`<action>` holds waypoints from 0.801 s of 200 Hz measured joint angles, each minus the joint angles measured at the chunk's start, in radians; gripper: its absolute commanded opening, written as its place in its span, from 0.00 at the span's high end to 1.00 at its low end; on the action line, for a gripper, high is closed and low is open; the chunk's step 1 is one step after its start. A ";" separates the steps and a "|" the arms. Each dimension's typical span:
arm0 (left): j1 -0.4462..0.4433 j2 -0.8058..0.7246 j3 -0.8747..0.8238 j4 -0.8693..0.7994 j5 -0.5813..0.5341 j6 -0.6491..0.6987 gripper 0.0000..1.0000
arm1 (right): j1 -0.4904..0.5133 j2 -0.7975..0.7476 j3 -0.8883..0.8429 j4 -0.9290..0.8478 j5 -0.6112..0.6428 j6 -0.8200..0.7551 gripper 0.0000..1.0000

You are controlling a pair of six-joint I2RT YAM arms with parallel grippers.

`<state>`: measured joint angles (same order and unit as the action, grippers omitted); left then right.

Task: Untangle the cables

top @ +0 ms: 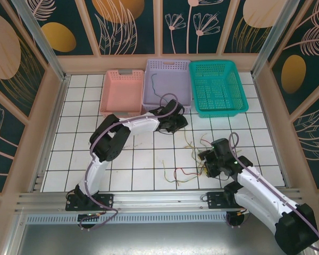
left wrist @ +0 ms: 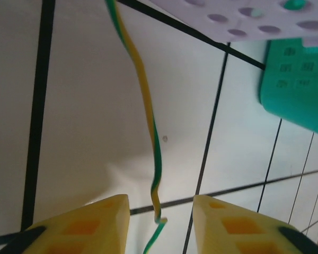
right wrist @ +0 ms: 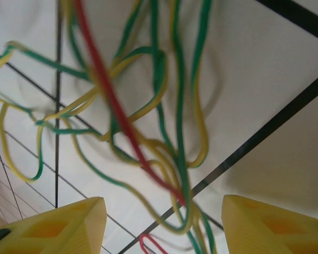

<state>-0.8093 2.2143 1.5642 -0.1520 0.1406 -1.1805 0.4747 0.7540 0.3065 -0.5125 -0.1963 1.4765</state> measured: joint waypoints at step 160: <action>-0.016 -0.302 -0.172 0.016 -0.091 -0.003 1.00 | -0.227 0.154 0.005 0.200 0.082 -0.018 1.00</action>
<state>-0.8249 1.9125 1.3922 -0.1360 0.0494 -1.1839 0.2478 0.9081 0.3119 -0.3126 -0.1139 1.4586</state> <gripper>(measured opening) 0.056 0.064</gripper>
